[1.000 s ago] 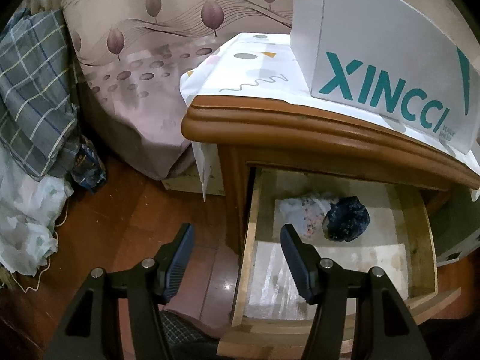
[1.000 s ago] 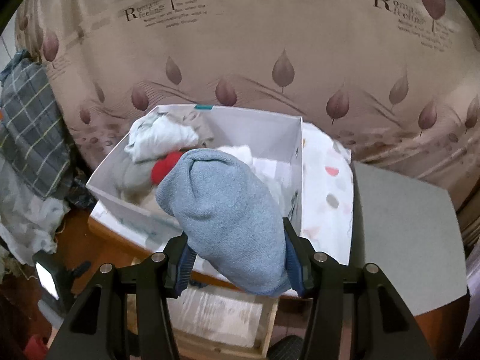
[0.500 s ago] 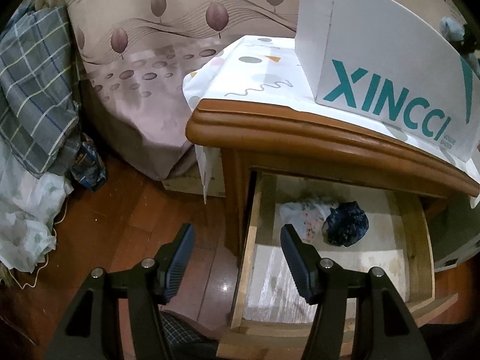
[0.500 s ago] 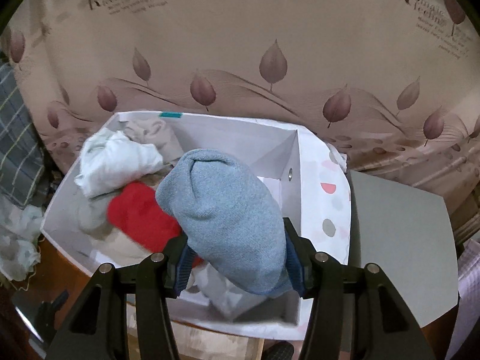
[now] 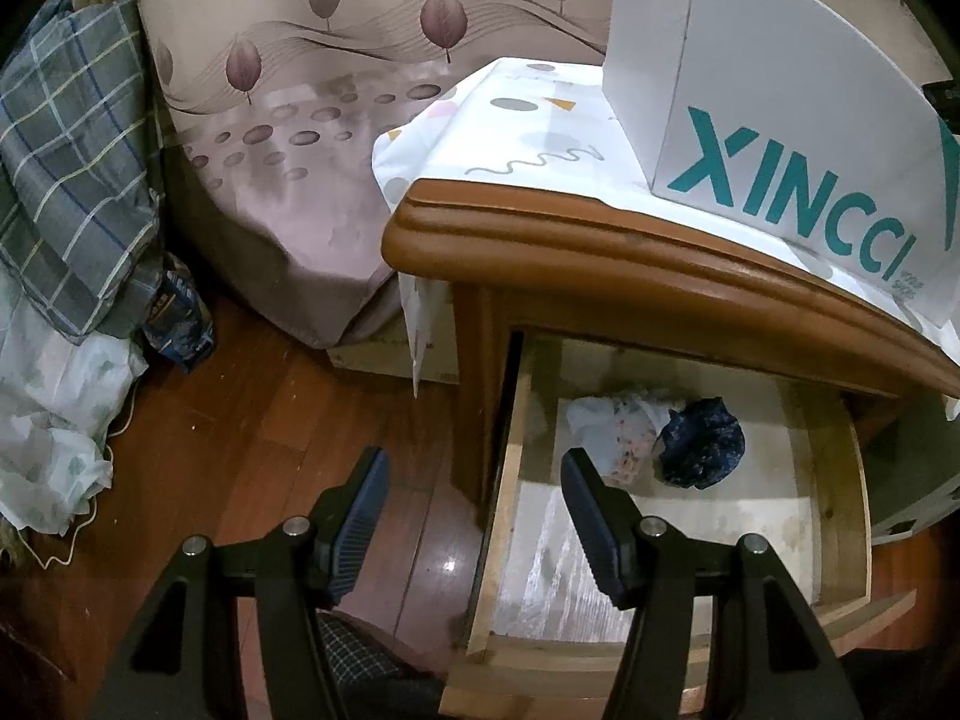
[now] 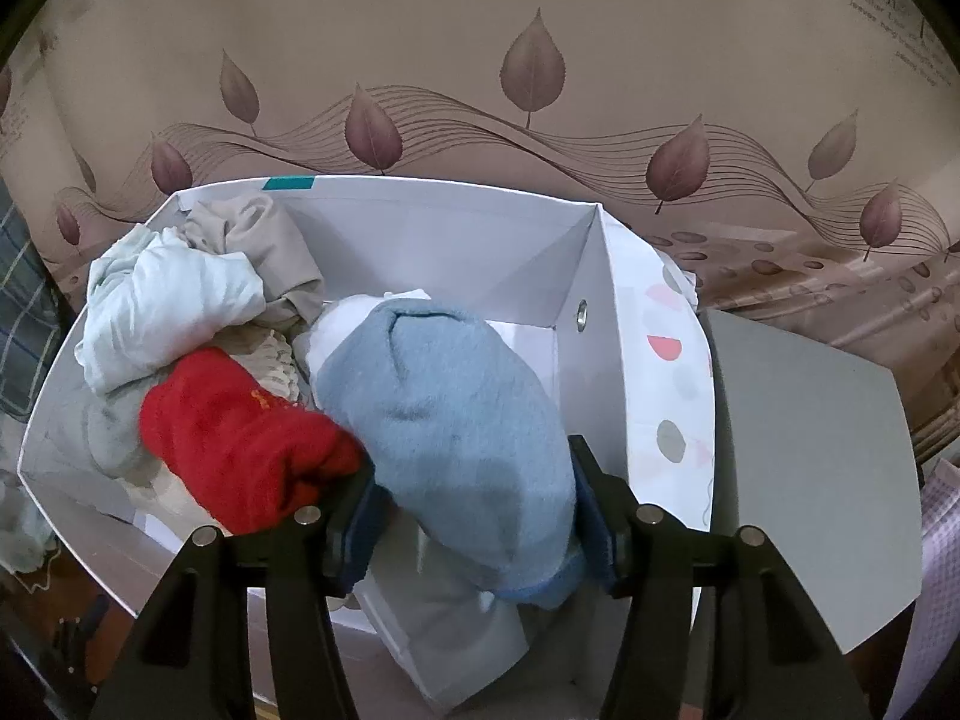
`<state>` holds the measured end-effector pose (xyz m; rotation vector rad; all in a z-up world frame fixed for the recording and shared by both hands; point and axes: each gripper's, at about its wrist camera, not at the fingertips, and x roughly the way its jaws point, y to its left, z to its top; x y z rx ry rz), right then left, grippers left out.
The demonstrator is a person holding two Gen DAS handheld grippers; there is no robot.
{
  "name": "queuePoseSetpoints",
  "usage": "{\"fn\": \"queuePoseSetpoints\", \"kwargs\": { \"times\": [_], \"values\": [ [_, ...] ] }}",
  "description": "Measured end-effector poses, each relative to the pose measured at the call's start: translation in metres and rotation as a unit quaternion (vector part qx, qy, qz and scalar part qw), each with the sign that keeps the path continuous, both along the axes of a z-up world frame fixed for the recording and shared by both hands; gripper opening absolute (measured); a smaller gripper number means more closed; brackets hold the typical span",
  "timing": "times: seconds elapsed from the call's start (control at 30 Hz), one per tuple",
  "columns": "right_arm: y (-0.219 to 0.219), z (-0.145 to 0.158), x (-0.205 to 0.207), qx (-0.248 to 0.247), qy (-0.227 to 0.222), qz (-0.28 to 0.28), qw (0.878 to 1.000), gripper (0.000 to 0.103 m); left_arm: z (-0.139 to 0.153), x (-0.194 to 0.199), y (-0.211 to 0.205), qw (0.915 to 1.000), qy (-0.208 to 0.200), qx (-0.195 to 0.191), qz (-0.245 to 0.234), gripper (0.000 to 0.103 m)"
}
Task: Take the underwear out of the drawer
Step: 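Lower the light blue sock into the white box and open the right gripper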
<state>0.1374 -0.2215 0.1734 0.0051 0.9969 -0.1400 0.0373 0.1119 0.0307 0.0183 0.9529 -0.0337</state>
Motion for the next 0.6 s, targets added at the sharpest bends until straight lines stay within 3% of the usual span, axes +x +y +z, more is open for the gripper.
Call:
{"fn": "queuePoseSetpoints", "kwargs": {
  "times": [0.07,0.13,0.4,0.6],
  "values": [
    [0.002,0.003,-0.004,-0.004,-0.002,0.005,1.000,0.056,-0.001,0.000,0.000,1.0000,0.001,0.003,0.000,0.061],
    [0.005,0.007,-0.010,-0.021,-0.008,0.007,1.000,0.068,-0.001,0.000,0.000,1.0000,0.001,0.001,0.000,0.061],
    [0.010,0.032,-0.038,-0.025,-0.039,0.026,0.999,0.075,-0.004,0.000,0.002,1.0000,0.004,0.006,0.003,0.061],
    [0.027,0.038,-0.086,-0.037,-0.061,0.071,0.995,0.075,-0.004,0.000,0.004,0.9999,0.007,0.005,0.008,0.061]
  ]
}}
